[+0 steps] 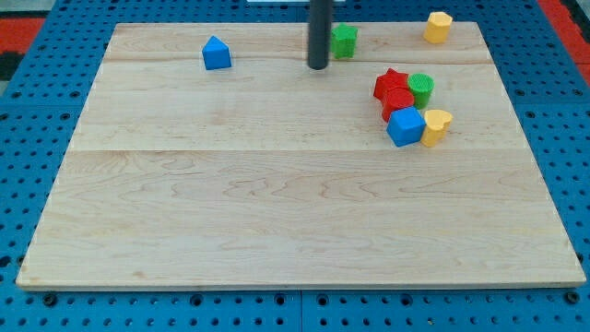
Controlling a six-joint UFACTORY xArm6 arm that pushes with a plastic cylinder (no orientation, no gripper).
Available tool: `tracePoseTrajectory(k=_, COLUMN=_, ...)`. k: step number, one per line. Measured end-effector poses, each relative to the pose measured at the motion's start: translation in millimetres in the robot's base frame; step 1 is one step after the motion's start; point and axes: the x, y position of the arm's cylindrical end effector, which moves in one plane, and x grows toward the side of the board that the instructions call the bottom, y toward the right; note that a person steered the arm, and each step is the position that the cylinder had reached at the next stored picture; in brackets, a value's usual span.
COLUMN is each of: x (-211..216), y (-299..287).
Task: Move the green star closely to the yellow hexagon
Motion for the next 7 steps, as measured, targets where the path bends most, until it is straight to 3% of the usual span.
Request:
tracePoseTrajectory(k=1, x=-33, y=21)
tracePoseTrajectory(k=2, x=-34, y=73)
tracePoseTrajectory(k=3, x=-15, y=75)
tracePoseTrajectory(k=4, x=18, y=-22)
tracePoseTrajectory(k=5, x=21, y=-141)
tracePoseTrajectory(k=6, x=16, y=-208)
tracePoseTrajectory(k=7, x=4, y=-181)
